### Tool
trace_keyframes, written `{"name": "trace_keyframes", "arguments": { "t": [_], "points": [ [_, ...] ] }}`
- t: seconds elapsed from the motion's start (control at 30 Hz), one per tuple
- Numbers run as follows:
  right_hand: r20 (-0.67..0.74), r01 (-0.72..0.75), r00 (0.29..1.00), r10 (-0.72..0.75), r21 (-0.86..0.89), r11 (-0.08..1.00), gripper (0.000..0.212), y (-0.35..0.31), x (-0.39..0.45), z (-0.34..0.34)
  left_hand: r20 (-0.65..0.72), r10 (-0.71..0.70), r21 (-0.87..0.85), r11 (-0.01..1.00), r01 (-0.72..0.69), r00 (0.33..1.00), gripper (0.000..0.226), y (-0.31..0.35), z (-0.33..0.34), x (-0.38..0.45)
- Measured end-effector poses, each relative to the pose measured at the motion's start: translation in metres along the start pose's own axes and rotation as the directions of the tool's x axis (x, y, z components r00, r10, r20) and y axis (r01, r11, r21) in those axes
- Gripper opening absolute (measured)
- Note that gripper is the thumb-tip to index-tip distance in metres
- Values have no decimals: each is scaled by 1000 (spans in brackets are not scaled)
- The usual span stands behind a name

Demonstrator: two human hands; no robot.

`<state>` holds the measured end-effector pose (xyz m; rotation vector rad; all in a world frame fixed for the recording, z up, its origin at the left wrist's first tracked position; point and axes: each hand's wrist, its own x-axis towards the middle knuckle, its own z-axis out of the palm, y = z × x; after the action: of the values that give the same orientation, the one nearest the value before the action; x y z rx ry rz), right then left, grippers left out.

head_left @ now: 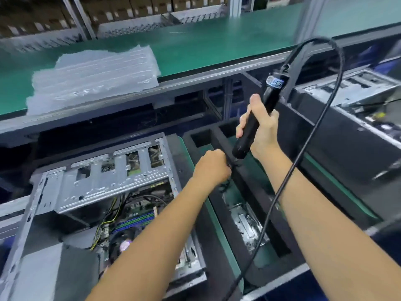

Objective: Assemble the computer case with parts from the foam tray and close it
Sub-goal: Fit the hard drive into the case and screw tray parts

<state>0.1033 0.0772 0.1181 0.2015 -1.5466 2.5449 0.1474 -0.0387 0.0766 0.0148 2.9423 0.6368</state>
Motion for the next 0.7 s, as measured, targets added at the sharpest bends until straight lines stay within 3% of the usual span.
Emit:
{"name": "trace_keyframes", "arguments": {
  "t": [0.1,0.2,0.4,0.53,0.7],
  "points": [
    [-14,-46,999,45,-30,998,43,9,-2,-48,150,-38,132,991,18,988,6,24,40,26],
    [39,-92,995,94,-56,994,42,28,-7,-82,275,-83,247,969,13,958,22,33,87,40],
    [117,-183,974,194,-96,978,42,74,-17,-114,480,-126,356,932,-62,868,33,18,159,41],
    [151,-235,956,253,-127,964,41,98,-18,-126,480,-118,351,934,-67,869,35,8,180,48],
    [163,-289,936,311,-147,946,50,114,-13,-135,469,-163,158,982,99,868,23,12,205,46]
  ]
}}
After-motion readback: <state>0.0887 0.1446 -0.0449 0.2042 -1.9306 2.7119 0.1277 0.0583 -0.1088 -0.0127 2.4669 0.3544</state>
